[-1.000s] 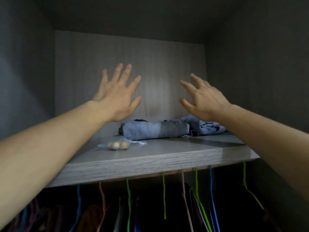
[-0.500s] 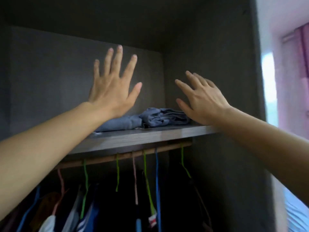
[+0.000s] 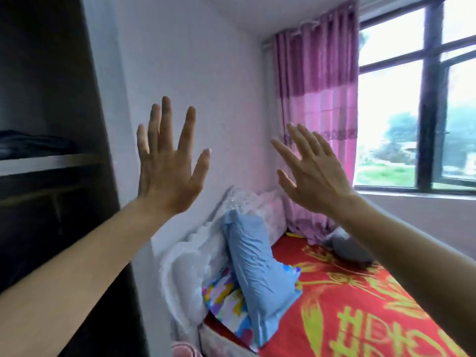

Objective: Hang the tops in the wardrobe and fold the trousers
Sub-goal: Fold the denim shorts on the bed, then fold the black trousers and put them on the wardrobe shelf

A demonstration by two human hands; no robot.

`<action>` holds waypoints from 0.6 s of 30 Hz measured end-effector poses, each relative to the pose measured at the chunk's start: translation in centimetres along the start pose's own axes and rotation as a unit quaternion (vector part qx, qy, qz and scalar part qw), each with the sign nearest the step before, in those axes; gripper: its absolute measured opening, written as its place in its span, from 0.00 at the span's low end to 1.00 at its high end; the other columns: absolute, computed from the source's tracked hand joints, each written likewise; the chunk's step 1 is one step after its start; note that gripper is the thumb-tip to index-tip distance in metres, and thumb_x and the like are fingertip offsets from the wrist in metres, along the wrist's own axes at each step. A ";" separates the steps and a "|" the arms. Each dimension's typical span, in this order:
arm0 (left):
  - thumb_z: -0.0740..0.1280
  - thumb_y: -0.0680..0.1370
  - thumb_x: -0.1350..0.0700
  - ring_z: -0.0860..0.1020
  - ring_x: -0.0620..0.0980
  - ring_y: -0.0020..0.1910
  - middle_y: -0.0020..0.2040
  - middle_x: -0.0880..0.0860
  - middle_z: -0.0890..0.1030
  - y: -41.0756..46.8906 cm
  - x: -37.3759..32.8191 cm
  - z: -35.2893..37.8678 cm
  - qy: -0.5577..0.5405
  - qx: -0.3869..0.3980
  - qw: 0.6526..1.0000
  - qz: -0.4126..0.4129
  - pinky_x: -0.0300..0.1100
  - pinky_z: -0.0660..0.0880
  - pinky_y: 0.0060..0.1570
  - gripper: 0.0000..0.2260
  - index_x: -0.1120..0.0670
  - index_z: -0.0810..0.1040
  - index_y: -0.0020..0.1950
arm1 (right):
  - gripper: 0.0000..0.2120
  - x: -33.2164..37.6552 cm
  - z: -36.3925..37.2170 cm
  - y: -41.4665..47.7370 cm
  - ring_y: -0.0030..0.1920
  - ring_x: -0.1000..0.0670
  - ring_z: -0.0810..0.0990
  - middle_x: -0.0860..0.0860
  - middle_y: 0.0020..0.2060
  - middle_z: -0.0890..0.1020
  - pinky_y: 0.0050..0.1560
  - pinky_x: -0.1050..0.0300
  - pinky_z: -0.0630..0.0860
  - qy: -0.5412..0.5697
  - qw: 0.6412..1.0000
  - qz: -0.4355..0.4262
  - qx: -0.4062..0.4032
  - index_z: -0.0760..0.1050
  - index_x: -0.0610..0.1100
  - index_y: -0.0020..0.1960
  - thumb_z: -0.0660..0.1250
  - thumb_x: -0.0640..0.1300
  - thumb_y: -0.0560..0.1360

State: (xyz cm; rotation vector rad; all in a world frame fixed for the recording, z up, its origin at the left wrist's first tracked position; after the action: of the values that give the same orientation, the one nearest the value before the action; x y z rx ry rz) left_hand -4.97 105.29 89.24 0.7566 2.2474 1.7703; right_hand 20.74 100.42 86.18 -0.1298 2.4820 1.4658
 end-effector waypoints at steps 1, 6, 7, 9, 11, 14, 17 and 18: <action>0.52 0.81 0.42 0.45 0.60 0.80 0.81 0.62 0.45 -0.9 -2.9 2.2 -0.022 0.017 1.000 0.000 0.63 0.47 0.75 0.31 0.51 0.49 0.81 | 0.31 -2.6 0.7 -2.7 0.80 0.39 0.52 0.38 0.80 0.53 0.79 0.41 0.51 -0.010 0.999 0.022 0.025 0.56 0.47 0.81 0.56 0.56 0.82; 0.54 0.81 0.41 0.44 0.59 0.80 0.81 0.61 0.44 -5.6 -16.5 12.3 -0.095 0.096 0.989 0.065 0.65 0.48 0.74 0.32 0.51 0.48 0.82 | 0.32 -13.5 4.2 -16.4 0.81 0.39 0.47 0.38 0.80 0.49 0.79 0.40 0.49 -0.050 0.985 0.106 0.124 0.53 0.46 0.82 0.56 0.56 0.81; 0.54 0.81 0.41 0.44 0.59 0.80 0.81 0.61 0.45 -6.2 -19.2 14.2 -0.112 0.105 0.985 0.080 0.65 0.48 0.74 0.32 0.51 0.49 0.82 | 0.32 -15.3 4.8 -18.9 0.81 0.40 0.46 0.38 0.80 0.48 0.79 0.40 0.49 -0.063 0.980 0.119 0.145 0.52 0.46 0.82 0.56 0.56 0.81; 0.53 0.81 0.41 0.45 0.60 0.80 0.81 0.61 0.46 -7.2 -24.6 18.0 -0.153 0.117 0.976 0.102 0.66 0.48 0.74 0.32 0.52 0.51 0.81 | 0.32 -19.0 5.4 -23.6 0.81 0.40 0.46 0.38 0.80 0.48 0.79 0.40 0.49 -0.082 0.968 0.145 0.187 0.52 0.46 0.82 0.55 0.56 0.81; 0.53 0.81 0.40 0.45 0.61 0.80 0.81 0.62 0.46 -8.2 -29.8 22.1 -0.188 0.137 0.965 0.122 0.68 0.49 0.73 0.32 0.52 0.51 0.81 | 0.33 -22.8 5.8 -27.6 0.80 0.39 0.49 0.38 0.80 0.50 0.79 0.40 0.50 -0.108 0.955 0.169 0.219 0.54 0.46 0.81 0.57 0.56 0.81; 0.51 0.81 0.40 0.44 0.61 0.80 0.81 0.61 0.45 -9.9 -38.0 28.1 -0.237 0.166 0.947 0.138 0.68 0.49 0.73 0.32 0.52 0.49 0.82 | 0.33 -28.9 5.7 -32.9 0.79 0.37 0.53 0.36 0.79 0.53 0.77 0.38 0.54 -0.149 0.931 0.200 0.265 0.56 0.45 0.81 0.59 0.56 0.79; 0.53 0.81 0.40 0.44 0.62 0.80 0.80 0.63 0.45 -11.4 -47.5 33.6 -0.292 0.198 0.922 0.159 0.69 0.48 0.73 0.33 0.53 0.49 0.82 | 0.34 -36.0 5.9 -37.6 0.78 0.35 0.57 0.35 0.78 0.57 0.76 0.35 0.57 -0.196 0.899 0.233 0.314 0.59 0.43 0.79 0.62 0.54 0.77; 0.53 0.81 0.41 0.45 0.63 0.79 0.80 0.63 0.45 -11.6 -50.4 35.1 -0.309 0.218 0.911 0.165 0.70 0.49 0.72 0.32 0.54 0.50 0.81 | 0.34 -38.1 5.9 -38.9 0.78 0.35 0.57 0.35 0.78 0.57 0.76 0.35 0.57 -0.206 0.888 0.252 0.326 0.59 0.43 0.79 0.64 0.53 0.77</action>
State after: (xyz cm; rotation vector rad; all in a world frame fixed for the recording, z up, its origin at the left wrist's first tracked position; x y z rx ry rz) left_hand 50.36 108.52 60.26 1.5995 2.1361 0.8955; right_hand 66.44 84.60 60.52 0.9075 2.5662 0.5945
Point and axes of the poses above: each hand's wrist, its own y-axis towards the middle knuckle, its own z-axis out of the palm, x = y × z, the point moved 3 cm from there along y, towards the middle knuckle
